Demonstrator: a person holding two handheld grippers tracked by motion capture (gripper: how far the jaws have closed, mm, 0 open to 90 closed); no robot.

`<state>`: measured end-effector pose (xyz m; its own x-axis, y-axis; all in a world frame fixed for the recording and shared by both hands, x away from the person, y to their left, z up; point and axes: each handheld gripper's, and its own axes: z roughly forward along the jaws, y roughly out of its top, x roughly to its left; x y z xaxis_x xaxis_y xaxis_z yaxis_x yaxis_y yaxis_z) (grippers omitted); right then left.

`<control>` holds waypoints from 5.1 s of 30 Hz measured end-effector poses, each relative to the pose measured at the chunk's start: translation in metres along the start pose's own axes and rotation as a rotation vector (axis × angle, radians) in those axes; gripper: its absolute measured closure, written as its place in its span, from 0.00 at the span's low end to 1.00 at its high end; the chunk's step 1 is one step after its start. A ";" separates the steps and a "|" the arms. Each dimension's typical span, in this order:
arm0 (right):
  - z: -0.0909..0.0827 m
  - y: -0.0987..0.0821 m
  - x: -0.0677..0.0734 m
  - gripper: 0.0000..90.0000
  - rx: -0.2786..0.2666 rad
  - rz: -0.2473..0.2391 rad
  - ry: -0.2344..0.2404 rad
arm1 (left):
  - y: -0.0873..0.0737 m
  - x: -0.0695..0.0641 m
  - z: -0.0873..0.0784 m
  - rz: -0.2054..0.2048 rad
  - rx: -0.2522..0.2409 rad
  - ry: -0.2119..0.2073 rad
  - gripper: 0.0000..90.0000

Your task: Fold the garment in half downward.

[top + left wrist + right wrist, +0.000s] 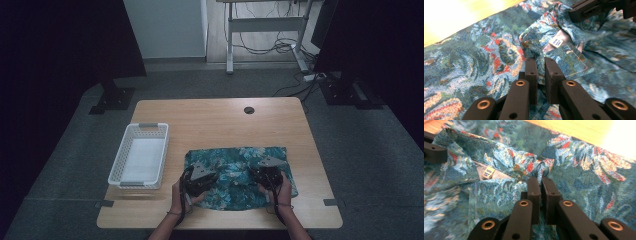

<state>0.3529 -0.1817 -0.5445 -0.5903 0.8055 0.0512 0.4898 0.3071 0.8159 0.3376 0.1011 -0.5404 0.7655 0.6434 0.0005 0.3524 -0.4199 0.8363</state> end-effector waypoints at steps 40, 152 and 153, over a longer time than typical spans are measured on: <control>-0.046 -0.031 0.017 0.92 -0.108 -0.031 0.067 | 0.007 0.016 0.011 -0.169 0.058 0.123 0.59; 0.010 -0.015 0.124 0.35 0.118 -0.107 0.235 | -0.035 0.015 -0.025 -0.187 0.083 0.108 0.46; 0.009 -0.016 0.123 0.35 0.114 -0.103 0.233 | -0.035 0.015 -0.025 -0.185 0.085 0.107 0.46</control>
<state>0.2781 -0.0829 -0.5562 -0.7658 0.6330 0.1135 0.4812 0.4469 0.7542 0.3233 0.1411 -0.5559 0.6237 0.7768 -0.0870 0.5293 -0.3378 0.7783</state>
